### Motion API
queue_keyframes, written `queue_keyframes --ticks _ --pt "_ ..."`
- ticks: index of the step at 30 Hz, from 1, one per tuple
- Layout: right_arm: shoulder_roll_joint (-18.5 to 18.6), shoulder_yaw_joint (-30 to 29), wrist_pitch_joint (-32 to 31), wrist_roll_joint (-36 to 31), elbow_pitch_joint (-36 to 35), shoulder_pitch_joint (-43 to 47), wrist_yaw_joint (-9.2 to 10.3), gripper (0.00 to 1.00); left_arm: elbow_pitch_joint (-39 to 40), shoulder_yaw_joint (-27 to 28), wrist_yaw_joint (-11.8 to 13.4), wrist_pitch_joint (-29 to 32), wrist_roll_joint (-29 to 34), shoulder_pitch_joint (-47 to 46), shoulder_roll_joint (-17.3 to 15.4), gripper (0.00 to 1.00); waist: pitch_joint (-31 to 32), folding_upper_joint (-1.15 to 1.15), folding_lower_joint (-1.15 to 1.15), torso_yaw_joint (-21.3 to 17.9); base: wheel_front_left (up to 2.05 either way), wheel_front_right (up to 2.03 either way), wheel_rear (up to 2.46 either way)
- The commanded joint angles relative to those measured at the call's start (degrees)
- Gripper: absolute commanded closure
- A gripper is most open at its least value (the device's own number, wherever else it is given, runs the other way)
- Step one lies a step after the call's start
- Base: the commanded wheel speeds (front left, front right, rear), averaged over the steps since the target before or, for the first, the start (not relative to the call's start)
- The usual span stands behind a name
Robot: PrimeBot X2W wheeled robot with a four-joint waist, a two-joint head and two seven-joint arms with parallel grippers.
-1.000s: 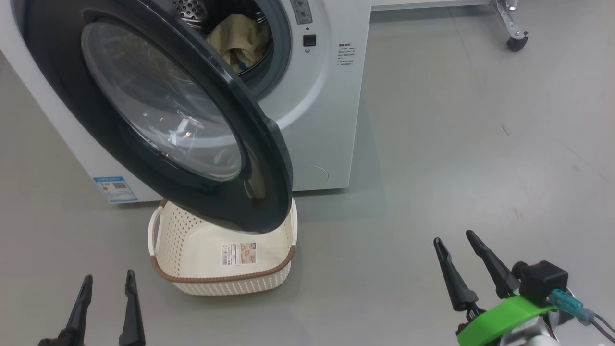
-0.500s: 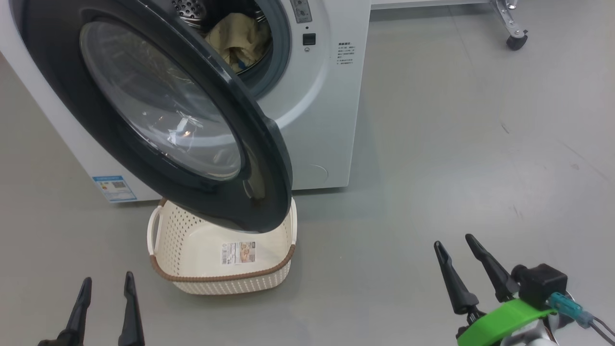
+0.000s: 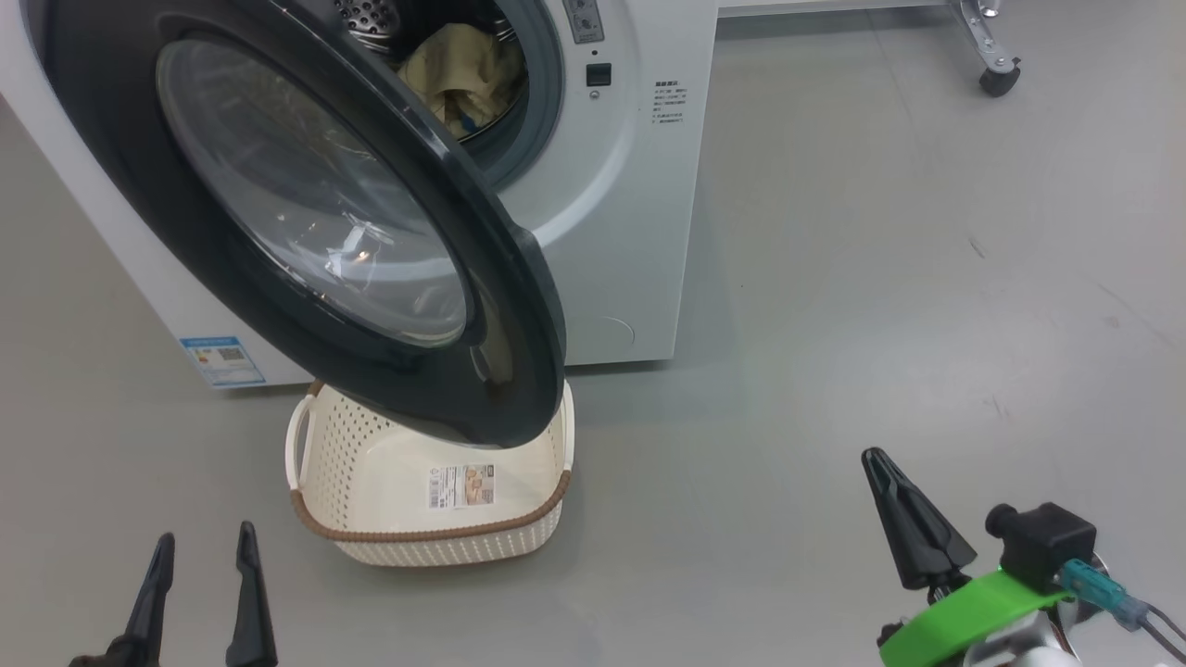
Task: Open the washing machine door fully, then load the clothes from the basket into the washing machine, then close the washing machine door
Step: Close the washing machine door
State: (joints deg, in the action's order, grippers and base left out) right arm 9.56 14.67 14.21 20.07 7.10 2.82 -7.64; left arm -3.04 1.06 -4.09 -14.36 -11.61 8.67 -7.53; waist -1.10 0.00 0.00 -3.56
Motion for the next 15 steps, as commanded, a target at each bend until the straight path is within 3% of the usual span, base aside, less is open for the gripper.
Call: queue_keyframes --ticks 1,8,15 --pt "0.60 0.68 0.79 -0.36 -2.32 -2.49 0.15 1.00 1.53 2.34 -0.20 -0.63 0.35 -2.10 -0.21 0.00 -0.01 0.00 0.00 0.03 0.00 0.00 0.00" --pt "0.87 1.16 0.79 -1.73 -11.99 -5.99 0.15 1.00 1.40 2.57 -0.80 -0.63 0.52 -2.46 0.60 0.00 -0.05 0.00 0.00 0.46 0.00 0.00 0.00" --pt "1.61 7.47 0.79 -1.98 -24.62 -13.11 0.15 1.00 1.25 2.52 -1.41 -0.63 0.82 -3.68 1.36 0.00 -0.61 0.00 0.00 1.85 0.00 0.00 0.00"
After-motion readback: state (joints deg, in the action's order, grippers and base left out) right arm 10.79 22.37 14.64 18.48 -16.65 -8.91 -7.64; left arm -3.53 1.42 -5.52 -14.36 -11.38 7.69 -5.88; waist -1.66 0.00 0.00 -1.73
